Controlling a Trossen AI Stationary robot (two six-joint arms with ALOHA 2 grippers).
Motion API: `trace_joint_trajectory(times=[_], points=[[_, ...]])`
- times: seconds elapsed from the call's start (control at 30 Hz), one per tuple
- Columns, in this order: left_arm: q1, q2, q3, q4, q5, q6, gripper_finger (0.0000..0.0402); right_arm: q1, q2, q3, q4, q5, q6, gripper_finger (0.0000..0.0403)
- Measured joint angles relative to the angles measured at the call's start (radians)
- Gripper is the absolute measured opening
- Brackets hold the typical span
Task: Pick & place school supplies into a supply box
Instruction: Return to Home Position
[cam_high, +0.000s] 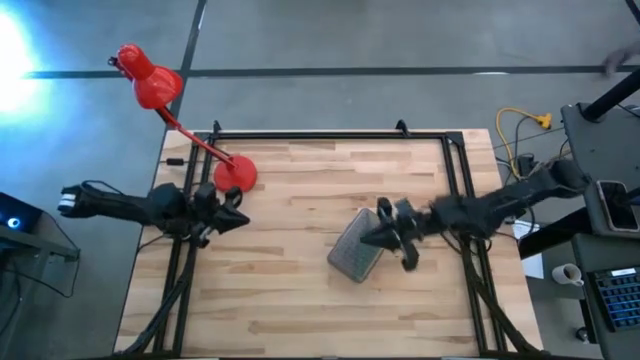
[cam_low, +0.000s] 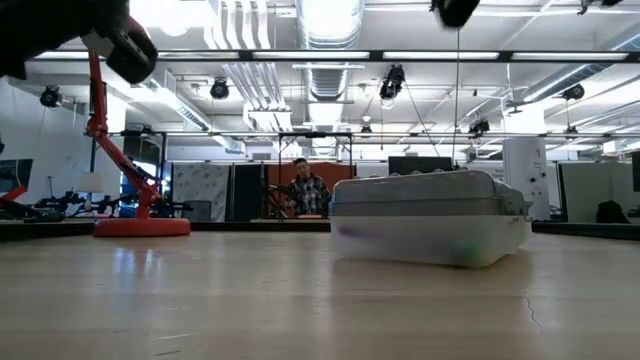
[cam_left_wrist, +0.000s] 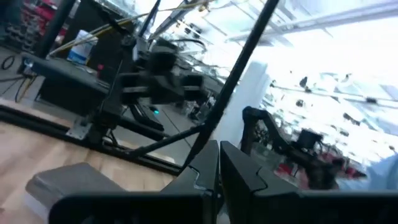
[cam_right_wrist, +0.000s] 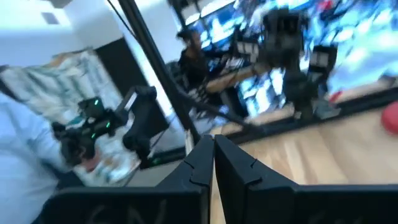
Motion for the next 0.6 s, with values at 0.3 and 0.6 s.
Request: trace_joint_trajectory(times=[0.3, 0.6], points=[[0.131, -0.083, -0.02, -0.038, 0.173, -0.008, 0.0, -0.157, -0.224, -0.213, -0.041, -0.152, 0.06, 0.0009], [0.13, -0.265, -0.162, -0.052, 0.022, 0.03, 0.0, -0.135, -0.498, -0.451, -0.032, -0.079, 0.027, 0.0009]])
